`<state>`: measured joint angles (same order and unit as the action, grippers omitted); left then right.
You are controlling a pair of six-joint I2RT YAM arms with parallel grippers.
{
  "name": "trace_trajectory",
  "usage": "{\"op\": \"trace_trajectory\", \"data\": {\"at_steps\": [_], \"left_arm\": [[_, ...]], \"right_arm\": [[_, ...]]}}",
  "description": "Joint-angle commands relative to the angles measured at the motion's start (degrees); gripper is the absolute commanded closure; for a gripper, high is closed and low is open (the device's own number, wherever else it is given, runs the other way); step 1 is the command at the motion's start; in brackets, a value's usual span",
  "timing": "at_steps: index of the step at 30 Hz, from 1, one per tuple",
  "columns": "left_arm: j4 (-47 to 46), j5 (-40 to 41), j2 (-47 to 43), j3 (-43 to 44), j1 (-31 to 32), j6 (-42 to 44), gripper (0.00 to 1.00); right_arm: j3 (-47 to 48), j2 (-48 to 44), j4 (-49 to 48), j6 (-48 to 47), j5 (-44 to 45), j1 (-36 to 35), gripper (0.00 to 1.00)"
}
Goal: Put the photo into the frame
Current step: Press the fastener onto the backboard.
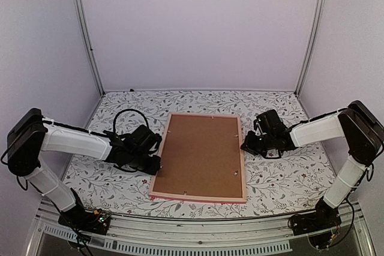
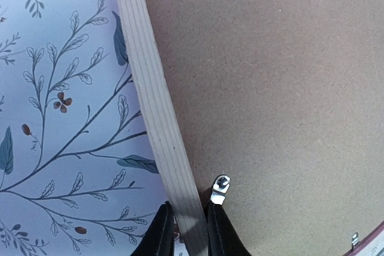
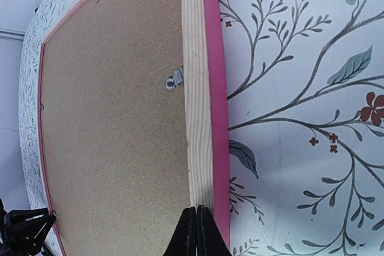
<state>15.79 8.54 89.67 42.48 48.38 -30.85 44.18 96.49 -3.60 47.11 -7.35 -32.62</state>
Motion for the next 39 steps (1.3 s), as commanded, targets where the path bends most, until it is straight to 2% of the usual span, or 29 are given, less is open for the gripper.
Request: {"op": "trace_trajectory", "data": {"at_steps": [1, 3, 6, 11, 17, 22, 27, 39], "left_arm": [[2.9, 2.4, -1.0, -3.0, -0.7, 1.4, 0.88], [0.6, -1.4, -2.7, -3.7, -2.2, 1.3, 0.84], [-2.4, -6.9, -4.7, -4.6, -4.4, 0.9, 0.68], [-2.4, -7.9, -5.6, -4.2, -5.2, 1.3, 0.44], [-2.0, -8.1, -3.5, -3.4, -5.4, 2.7, 0.37], [-1.1, -6.8, -1.2, -2.2, -5.4, 4.4, 0.38], [-1.0, -6.0, 0.5, -1.2, -5.4, 5.3, 0.45], [-3.6, -6.2, 0.7, -1.8, -5.4, 5.4, 0.8]], "right_arm": [[1.6, 0.8, 1.1, -2.1, 0.3, -0.4, 0.97], [2.4, 1.3, 1.7, -2.9, 0.1, -0.3, 0.97], [2.5, 1.6, 1.7, -3.4, -0.2, -0.3, 0.97], [2.4, 1.9, 1.1, -3.5, -1.0, -0.4, 0.97], [2.3, 2.7, 0.6, -3.3, -1.9, -0.4, 0.97], [2.5, 3.2, 0.4, -3.5, -2.5, -0.4, 0.97], [2.7, 4.0, 0.1, -3.5, -3.2, -0.3, 0.96], [2.7, 4.9, -0.1, -3.6, -3.7, -0.3, 0.97]]}}
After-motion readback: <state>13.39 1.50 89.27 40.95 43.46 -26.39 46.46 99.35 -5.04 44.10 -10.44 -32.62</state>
